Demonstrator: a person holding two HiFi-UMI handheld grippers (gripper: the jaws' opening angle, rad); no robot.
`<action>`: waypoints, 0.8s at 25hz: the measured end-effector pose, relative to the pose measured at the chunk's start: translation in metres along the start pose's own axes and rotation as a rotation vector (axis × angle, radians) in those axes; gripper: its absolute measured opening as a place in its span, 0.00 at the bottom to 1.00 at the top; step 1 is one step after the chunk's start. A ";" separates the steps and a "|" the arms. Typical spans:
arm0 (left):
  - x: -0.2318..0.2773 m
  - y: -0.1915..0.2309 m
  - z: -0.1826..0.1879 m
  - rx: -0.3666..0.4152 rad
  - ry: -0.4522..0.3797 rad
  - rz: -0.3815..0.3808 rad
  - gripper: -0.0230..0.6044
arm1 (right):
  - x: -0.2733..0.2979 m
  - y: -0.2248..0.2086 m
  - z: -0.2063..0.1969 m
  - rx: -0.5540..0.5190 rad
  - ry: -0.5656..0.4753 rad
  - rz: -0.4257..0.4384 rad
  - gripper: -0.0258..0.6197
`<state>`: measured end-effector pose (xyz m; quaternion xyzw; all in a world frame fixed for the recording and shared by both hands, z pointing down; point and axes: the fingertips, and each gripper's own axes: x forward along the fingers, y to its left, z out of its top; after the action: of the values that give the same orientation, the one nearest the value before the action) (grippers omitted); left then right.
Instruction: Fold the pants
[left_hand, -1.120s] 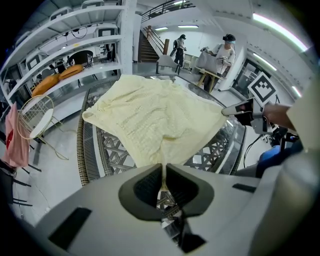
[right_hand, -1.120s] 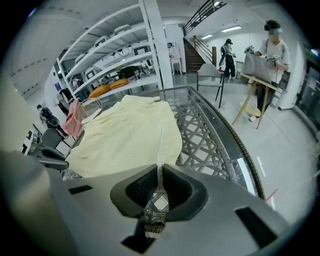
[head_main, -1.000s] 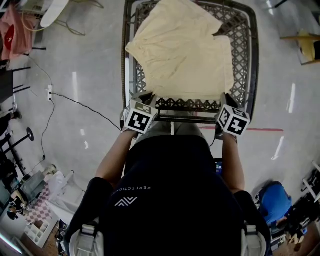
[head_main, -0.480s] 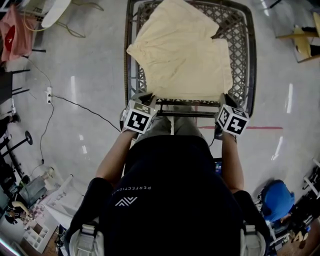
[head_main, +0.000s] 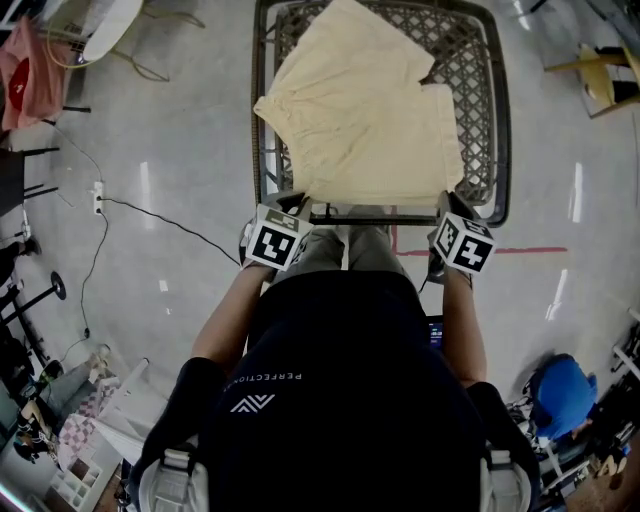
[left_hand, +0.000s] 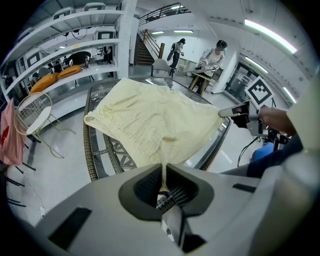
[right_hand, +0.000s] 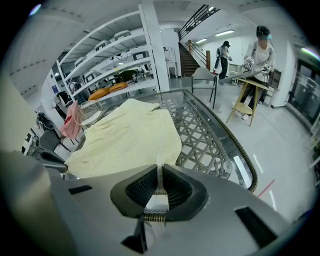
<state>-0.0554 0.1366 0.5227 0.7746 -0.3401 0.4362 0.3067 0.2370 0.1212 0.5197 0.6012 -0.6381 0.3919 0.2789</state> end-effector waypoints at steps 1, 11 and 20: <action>-0.001 0.000 -0.002 0.000 0.000 -0.003 0.09 | -0.001 0.001 -0.002 0.001 0.000 -0.001 0.13; -0.010 -0.001 -0.009 -0.028 -0.032 -0.047 0.09 | -0.013 0.009 0.006 0.005 -0.041 -0.011 0.13; -0.016 0.005 0.006 -0.057 -0.062 -0.018 0.09 | -0.007 0.018 0.048 -0.042 -0.090 0.033 0.13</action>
<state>-0.0623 0.1331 0.5071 0.7817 -0.3546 0.3994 0.3220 0.2258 0.0847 0.4854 0.6018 -0.6679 0.3554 0.2559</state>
